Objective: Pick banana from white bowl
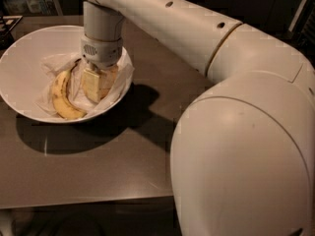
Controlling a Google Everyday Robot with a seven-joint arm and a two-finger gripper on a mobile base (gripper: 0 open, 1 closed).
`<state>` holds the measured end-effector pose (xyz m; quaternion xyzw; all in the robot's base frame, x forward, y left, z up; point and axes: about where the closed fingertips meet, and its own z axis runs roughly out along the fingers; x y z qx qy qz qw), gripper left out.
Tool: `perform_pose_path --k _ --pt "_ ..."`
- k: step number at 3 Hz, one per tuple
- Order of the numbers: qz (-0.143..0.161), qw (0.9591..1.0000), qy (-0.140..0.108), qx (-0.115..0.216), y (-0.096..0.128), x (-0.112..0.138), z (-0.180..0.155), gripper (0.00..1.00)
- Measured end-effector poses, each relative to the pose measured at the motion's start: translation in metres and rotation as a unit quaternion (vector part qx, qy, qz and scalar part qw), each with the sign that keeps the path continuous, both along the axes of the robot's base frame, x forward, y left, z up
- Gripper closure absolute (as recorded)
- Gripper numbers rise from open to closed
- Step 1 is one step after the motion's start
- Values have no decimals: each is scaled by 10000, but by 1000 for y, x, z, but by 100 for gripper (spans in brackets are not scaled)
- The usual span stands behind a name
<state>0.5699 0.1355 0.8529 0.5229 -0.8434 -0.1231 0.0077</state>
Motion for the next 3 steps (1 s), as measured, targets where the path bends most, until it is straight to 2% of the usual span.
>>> perform_pose_path --k 1,2,3 --pt "173 9989 -318 303 -4 -5 11 100" --pt "540 9903 -870 938 -24 -24 42 100" --pt "846 9797 -1103 1446 -39 -37 64 100"
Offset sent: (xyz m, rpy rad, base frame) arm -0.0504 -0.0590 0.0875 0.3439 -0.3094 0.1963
